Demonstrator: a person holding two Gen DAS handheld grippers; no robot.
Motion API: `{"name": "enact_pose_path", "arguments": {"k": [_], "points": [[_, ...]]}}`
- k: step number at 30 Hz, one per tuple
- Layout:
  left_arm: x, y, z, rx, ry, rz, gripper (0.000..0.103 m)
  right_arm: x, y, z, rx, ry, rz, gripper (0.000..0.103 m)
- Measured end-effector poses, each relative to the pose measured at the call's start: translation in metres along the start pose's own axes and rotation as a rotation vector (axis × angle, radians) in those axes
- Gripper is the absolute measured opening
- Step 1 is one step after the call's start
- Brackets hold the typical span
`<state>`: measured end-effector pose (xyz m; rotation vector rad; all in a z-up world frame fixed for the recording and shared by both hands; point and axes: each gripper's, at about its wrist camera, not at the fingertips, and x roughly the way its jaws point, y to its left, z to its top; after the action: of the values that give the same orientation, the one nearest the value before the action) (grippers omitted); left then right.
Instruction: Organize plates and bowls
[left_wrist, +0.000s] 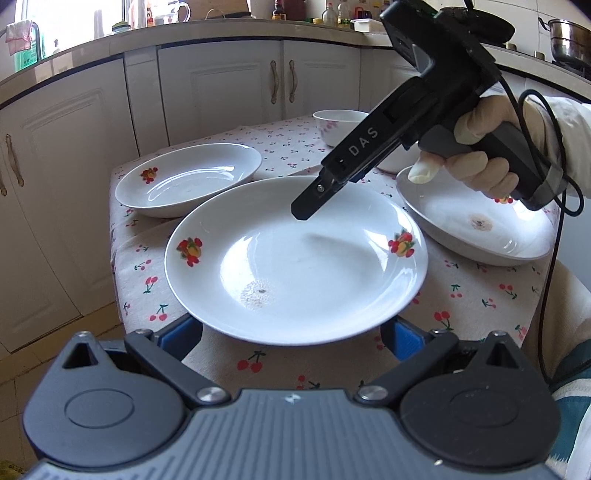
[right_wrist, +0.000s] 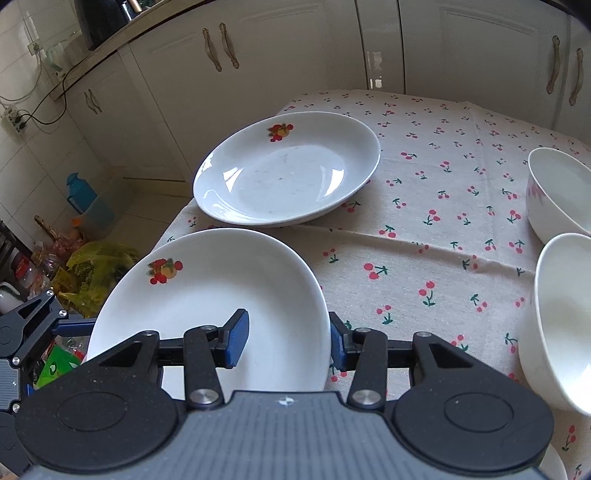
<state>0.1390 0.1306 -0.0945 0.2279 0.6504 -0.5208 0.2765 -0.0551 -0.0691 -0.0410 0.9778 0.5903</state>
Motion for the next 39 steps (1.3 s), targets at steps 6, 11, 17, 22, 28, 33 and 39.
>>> {"name": "enact_pose_path", "arguments": {"k": [6,11,17,22,28,33,39], "points": [[-0.001,0.000,-0.001,0.002,-0.010,-0.008,0.102,-0.001,-0.002,-0.001,0.006,0.001,-0.010,0.052],[0.000,-0.002,0.000,-0.002,-0.006,-0.006,0.102,-0.001,0.001,-0.001,-0.004,0.005,-0.016,0.062],[-0.007,-0.006,0.000,0.003,-0.008,0.019,0.102,-0.009,0.008,-0.001,-0.014,-0.018,-0.020,0.092],[-0.023,-0.010,-0.002,-0.018,-0.009,0.047,0.102,-0.033,0.012,-0.005,-0.033,-0.074,-0.035,0.100],[-0.049,-0.026,0.002,-0.080,-0.031,0.091,0.102,-0.075,0.022,-0.025,-0.070,-0.158,-0.069,0.103],[-0.065,-0.047,0.006,-0.119,-0.066,0.132,0.102,-0.107,0.023,-0.054,-0.059,-0.217,-0.094,0.103],[-0.072,-0.072,0.008,-0.132,-0.084,0.128,0.102,-0.131,0.016,-0.096,-0.026,-0.253,-0.162,0.103]]}}
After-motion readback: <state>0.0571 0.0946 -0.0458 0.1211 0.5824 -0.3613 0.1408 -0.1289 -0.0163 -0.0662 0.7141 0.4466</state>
